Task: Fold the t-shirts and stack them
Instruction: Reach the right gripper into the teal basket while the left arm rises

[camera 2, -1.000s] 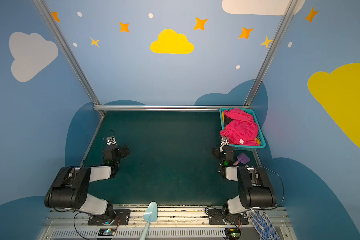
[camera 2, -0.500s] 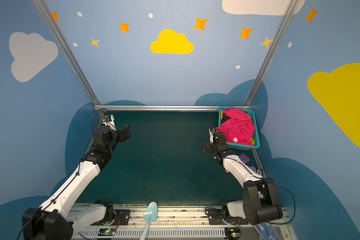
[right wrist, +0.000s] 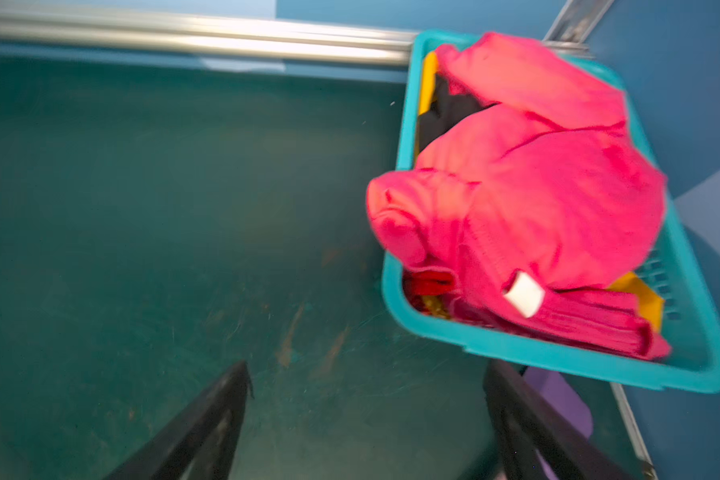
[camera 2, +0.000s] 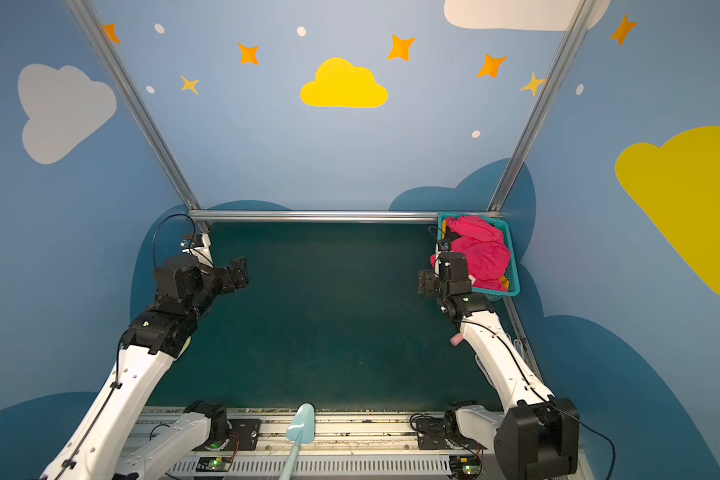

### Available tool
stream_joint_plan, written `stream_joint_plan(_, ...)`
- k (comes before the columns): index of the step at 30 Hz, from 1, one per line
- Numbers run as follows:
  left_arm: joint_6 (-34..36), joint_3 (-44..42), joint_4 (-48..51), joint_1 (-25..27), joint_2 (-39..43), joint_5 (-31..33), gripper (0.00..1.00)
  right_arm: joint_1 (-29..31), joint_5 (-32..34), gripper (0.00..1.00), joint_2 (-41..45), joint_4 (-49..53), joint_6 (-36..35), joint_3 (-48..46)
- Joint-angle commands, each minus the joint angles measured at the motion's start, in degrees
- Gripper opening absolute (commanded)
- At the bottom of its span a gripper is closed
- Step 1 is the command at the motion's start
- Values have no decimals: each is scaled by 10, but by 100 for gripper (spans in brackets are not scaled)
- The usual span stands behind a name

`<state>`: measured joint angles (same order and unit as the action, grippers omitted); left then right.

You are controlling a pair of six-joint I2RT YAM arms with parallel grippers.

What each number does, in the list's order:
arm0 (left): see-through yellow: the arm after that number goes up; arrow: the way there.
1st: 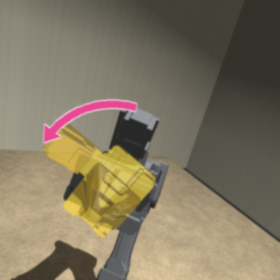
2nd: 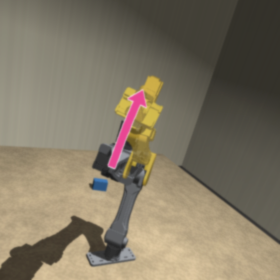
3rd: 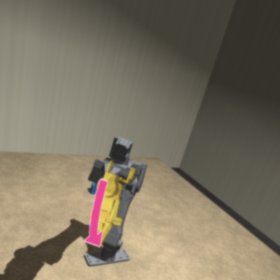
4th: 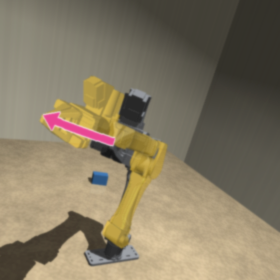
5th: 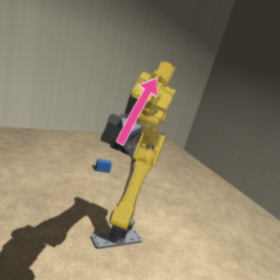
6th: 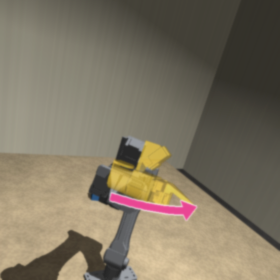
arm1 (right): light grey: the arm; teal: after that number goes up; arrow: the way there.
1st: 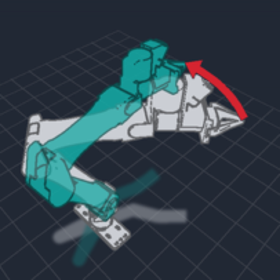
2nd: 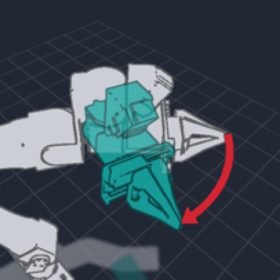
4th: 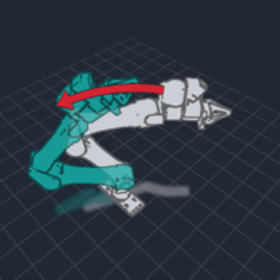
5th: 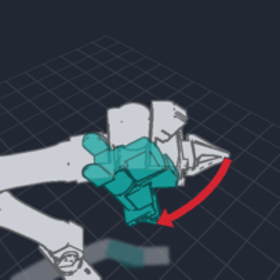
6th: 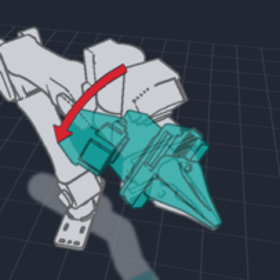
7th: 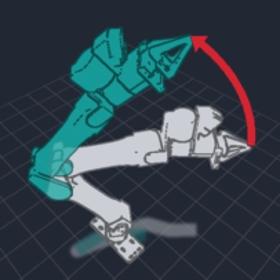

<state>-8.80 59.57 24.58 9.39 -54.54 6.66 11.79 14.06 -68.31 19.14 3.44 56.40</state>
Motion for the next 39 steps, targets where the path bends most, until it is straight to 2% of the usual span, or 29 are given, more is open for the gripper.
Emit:
stream_joint_plan(1,3,8,51,0,-38,-21,97,-16,4,90,-41,74,30,62)
stream_joint_plan(6,0,0,46,-3,-73,-38,97,-28,27,90,-155,160,33,174)
stream_joint_plan(11,3,-18,44,-6,-71,-61,97,-35,71,90,-278,228,34,277)
stream_joint_plan(15,3,-29,39,-6,-64,-59,97,-40,79,90,-343,262,34,323)
stream_joint_plan(19,5,-29,39,-6,-66,-44,97,-46,103,90,-376,268,38,327)
stream_joint_plan(24,4,-29,40,-6,-69,-41,97,-74,120,90,-392,276,53,319)
stream_joint_plan(29,2,-26,42,-5,-72,-40,97,-113,100,90,-377,268,66,295)
stream_joint_plan(34,-19,-13,45,-6,-74,-53,97,-122,39,89,-339,243,52,271)
stream_joint_plan(39,-39,36,81,-5,-81,-79,97,-115,-16,90,-307,233,40,267)
